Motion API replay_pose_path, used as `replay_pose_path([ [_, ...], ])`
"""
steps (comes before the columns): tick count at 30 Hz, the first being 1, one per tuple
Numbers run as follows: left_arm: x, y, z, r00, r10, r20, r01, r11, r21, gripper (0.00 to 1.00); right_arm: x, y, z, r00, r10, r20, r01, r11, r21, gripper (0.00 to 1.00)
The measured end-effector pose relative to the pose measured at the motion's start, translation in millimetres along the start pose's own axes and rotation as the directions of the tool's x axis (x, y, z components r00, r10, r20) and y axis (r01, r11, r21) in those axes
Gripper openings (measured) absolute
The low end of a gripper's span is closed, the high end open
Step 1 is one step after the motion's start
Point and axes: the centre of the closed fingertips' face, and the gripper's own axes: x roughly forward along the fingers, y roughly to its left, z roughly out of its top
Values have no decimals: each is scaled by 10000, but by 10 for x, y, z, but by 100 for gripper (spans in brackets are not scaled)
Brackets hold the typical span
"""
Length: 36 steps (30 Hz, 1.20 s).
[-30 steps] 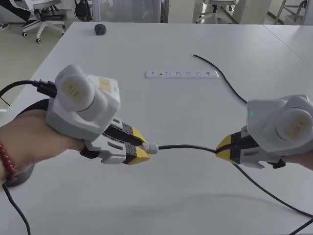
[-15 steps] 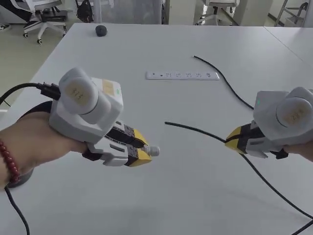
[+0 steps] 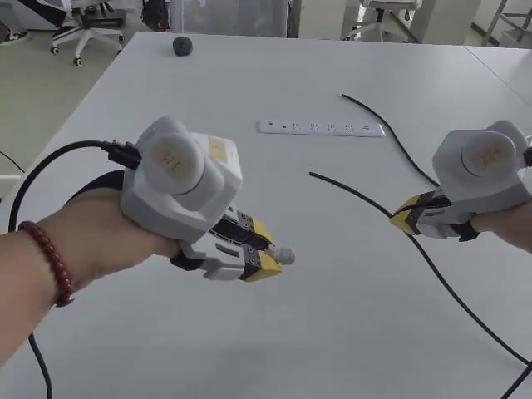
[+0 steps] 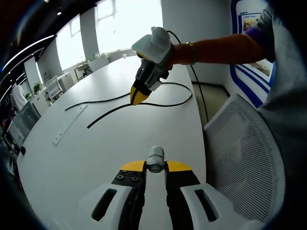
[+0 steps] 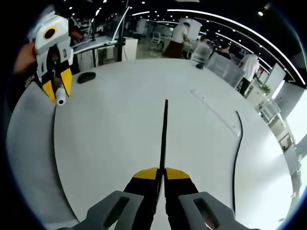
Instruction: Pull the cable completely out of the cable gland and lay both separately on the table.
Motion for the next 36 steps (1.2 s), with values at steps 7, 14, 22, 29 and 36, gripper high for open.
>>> replay_pose_path([
  [7, 46, 102, -23, 10000, 2, -52, -3, 10000, -60, 16, 290, -246, -74, 9989, -90, -465, 123, 9974, 708, 0],
  [14, 69, 121, -42, 9999, -27, -119, 27, 10000, -59, 16, 574, -392, -135, 9961, -19, -879, 140, 9905, 1371, 0],
  [22, 77, 165, -126, 9998, 6, -211, -11, 9998, -222, 16, 797, -414, -251, 9903, 264, -1367, 2, 9817, 1907, 0],
  [29, 73, 187, -168, 9997, 39, -249, -48, 9994, -334, 16, 920, -410, -330, 9844, 441, -1703, -104, 9809, 1942, 0],
  [36, 59, 187, -211, 9996, 69, -261, -80, 9991, -420, 16, 969, -374, -397, 9778, 701, -1976, -251, 9748, 2216, 0],
])
